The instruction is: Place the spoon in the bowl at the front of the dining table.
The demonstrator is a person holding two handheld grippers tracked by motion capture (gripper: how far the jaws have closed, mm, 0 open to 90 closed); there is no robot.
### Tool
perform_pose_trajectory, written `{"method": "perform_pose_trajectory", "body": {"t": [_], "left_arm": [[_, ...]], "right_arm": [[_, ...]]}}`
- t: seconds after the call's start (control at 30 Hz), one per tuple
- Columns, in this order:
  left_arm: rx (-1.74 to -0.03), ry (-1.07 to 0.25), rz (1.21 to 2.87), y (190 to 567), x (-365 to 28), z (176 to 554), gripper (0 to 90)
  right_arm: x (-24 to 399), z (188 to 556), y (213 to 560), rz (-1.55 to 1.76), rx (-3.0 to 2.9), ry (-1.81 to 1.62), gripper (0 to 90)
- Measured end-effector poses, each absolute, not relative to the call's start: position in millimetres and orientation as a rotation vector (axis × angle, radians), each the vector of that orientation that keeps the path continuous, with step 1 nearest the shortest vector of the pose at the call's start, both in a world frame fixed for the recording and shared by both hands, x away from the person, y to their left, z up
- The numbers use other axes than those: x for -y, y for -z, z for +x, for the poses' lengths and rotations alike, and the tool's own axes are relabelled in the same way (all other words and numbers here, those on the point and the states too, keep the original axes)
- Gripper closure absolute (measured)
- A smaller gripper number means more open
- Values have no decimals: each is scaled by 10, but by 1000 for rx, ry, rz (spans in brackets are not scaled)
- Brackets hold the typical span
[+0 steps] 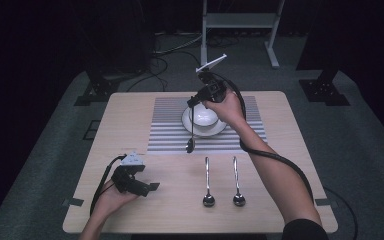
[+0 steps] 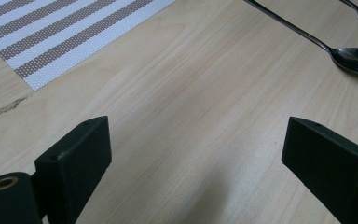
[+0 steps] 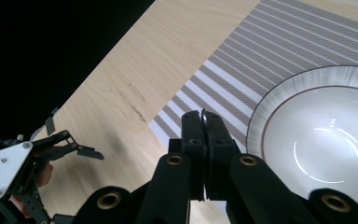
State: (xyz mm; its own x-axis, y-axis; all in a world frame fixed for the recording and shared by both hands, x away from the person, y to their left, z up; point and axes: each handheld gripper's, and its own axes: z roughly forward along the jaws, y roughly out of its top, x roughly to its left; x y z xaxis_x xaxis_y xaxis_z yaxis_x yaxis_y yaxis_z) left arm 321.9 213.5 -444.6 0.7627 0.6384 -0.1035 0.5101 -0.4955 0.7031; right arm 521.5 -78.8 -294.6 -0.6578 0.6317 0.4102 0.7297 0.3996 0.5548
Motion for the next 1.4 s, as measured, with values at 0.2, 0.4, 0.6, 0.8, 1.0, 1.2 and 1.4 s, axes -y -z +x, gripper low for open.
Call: {"method": "perform_pose_trajectory", "body": {"t": [0.2, 0.4, 0.6, 0.8, 1.0, 1.2, 1.4], "left_arm": [[-854, -220, 2205, 4452, -2135, 3221, 72], [-854, -230, 2205, 4449, -2140, 3221, 71], [-855, -229, 2204, 4450, -2145, 3223, 72], [-858, -228, 2201, 4443, -2148, 3221, 71], [-857, -233, 2197, 4440, -2157, 3221, 72], [-857, -232, 2197, 4441, -2157, 3219, 71], [-854, -232, 2197, 4440, -2154, 3218, 71]], "right_arm": [[819, 5270, 2922, -1255, 2501, 1116, 882], [854, 5342, 2892, -1286, 2498, 1124, 882], [894, 5442, 2856, -1330, 2487, 1135, 882], [937, 5523, 2822, -1364, 2481, 1142, 882], [963, 5585, 2789, -1384, 2474, 1156, 882], [1005, 5659, 2770, -1422, 2468, 1161, 882], [1080, 5741, 2737, -1476, 2459, 1173, 882]]}}
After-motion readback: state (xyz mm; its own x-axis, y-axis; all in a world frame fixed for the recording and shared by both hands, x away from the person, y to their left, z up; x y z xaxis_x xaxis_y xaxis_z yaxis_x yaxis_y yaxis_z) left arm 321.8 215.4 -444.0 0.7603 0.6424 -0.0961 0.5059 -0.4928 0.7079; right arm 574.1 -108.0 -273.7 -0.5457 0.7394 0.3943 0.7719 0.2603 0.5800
